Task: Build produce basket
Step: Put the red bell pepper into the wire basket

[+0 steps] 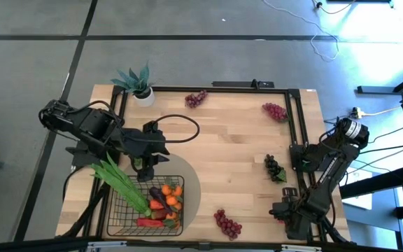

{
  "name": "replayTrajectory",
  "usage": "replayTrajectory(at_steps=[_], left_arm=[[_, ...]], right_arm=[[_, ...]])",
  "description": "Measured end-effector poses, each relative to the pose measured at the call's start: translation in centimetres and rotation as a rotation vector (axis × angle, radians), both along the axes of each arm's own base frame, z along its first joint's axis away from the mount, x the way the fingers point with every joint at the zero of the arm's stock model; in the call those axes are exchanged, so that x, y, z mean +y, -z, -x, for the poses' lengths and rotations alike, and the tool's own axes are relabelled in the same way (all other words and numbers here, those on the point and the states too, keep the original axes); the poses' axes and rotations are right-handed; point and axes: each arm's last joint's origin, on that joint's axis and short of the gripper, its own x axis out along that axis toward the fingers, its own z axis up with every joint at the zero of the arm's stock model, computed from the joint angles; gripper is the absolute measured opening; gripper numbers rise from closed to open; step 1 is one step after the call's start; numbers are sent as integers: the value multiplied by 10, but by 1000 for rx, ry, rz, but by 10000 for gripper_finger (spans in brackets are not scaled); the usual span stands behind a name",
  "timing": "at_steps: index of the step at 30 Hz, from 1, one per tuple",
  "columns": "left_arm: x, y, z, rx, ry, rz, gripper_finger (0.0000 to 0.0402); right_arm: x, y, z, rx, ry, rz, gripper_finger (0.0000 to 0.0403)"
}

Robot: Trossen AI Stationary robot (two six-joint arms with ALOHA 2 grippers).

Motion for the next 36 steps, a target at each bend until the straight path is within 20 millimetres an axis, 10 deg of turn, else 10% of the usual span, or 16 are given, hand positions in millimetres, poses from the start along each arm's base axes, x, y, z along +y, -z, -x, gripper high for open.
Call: replayTrajectory(at_steps=[13,29,36], left_arm=[[0,0,0,0,0,0,81],[0,0,0,0,0,0,82],[0,0,0,0,-7,8,82]], right_arm=[[-5,-19,-22,8,163,-6,198],[-41,-144,-118,-419,372,-96,198],[-62,-168,-152,-655,261,-119,198]])
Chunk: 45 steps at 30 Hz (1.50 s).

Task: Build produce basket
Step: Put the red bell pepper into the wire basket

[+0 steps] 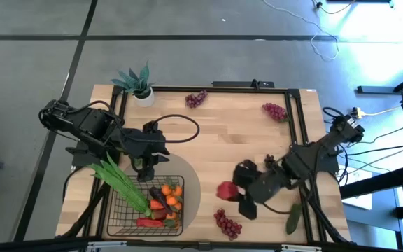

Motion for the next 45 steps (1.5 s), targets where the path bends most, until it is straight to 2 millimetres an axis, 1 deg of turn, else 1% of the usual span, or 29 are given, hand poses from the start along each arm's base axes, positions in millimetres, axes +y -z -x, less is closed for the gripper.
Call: replayTrajectory(at_steps=[5,8,10,13,16,19,25,32,39,42,45], left_arm=[[-2,-1,3,-3,-45,65,82],[-3,-8,15,-31,-37,98,82],[-2,-12,21,-47,-43,116,82],[-3,-13,23,-58,-67,118,82],[-3,-13,23,-62,-75,106,82],[-5,-15,30,-64,-52,109,82],[-14,-12,35,-35,-4,97,82],[-23,-11,42,-18,44,88,82],[-24,-11,43,-14,48,82,82],[-24,-11,43,-14,47,81,82],[-24,-11,43,-14,46,82,82]], right_arm=[[-17,-11,-22,-171,-56,60,198],[-25,-16,-37,-279,-79,109,198],[-28,-13,-48,-321,-95,153,198],[-28,0,-70,-358,-133,190,198],[-25,19,-93,-388,-193,185,198],[-22,39,-113,-411,-223,162,198],[-11,74,-142,-475,-286,122,198],[-3,109,-157,-446,-354,113,198],[2,135,-163,-411,-441,102,198],[4,142,-166,-409,-455,87,198],[4,145,-167,-411,-454,84,198]])
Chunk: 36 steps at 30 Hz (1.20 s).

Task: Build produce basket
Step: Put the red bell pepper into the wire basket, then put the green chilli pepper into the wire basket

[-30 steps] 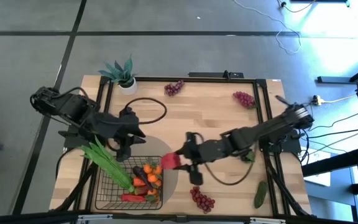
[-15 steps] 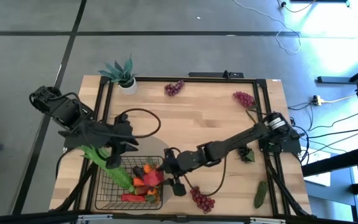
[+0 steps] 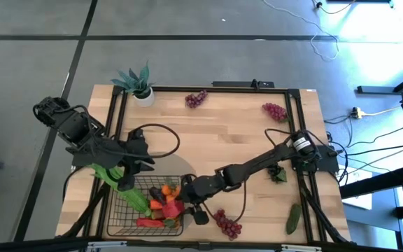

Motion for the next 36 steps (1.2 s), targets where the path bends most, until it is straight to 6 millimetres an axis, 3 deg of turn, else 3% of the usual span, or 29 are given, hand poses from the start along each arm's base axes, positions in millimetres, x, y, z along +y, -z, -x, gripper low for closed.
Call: replayTrajectory(at_steps=[5,14,24,30,36], left_arm=[[0,0,0,0,0,0,82],[0,0,0,0,0,0,82],[0,0,0,0,0,0,82],[0,0,0,1,0,0,82],[0,1,0,9,1,-5,82]], right_arm=[[0,0,0,2,1,2,199],[-1,3,1,24,10,15,281],[-2,3,0,14,12,11,281],[-13,-1,-4,9,34,12,282],[-19,-26,2,-56,19,64,283]])
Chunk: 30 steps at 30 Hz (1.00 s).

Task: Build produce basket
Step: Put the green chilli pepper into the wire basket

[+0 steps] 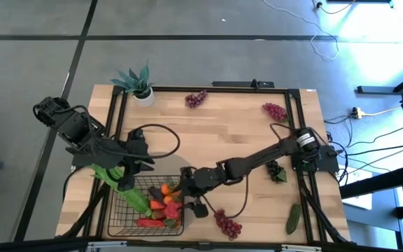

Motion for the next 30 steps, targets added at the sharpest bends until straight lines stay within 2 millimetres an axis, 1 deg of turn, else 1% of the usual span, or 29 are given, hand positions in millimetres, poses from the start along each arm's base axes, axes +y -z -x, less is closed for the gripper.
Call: replayTrajectory(at_steps=[4,7,10,12,15,18,21,23,26,30], left_arm=[[1,1,1,12,0,-8,82],[1,1,1,15,1,-9,82],[1,1,1,16,1,-10,82],[1,1,1,16,1,-10,82],[0,1,1,16,7,-12,82],[-3,2,4,27,36,-36,82],[-5,4,8,51,57,-54,82],[-6,5,9,56,65,-56,82],[-9,5,11,54,77,-55,81],[-11,5,13,57,65,-26,81]], right_arm=[[-3,-13,7,0,17,29,283],[-7,-29,16,1,32,64,283],[-14,-49,30,18,88,113,283],[-19,-65,42,34,109,120,283],[-25,-89,62,68,142,65,283],[-26,-107,84,131,169,-1,283],[-24,-121,105,201,155,-80,283],[-22,-125,116,266,161,-135,283],[-15,-120,129,417,235,-220,283],[-10,-109,145,683,447,-377,279]])
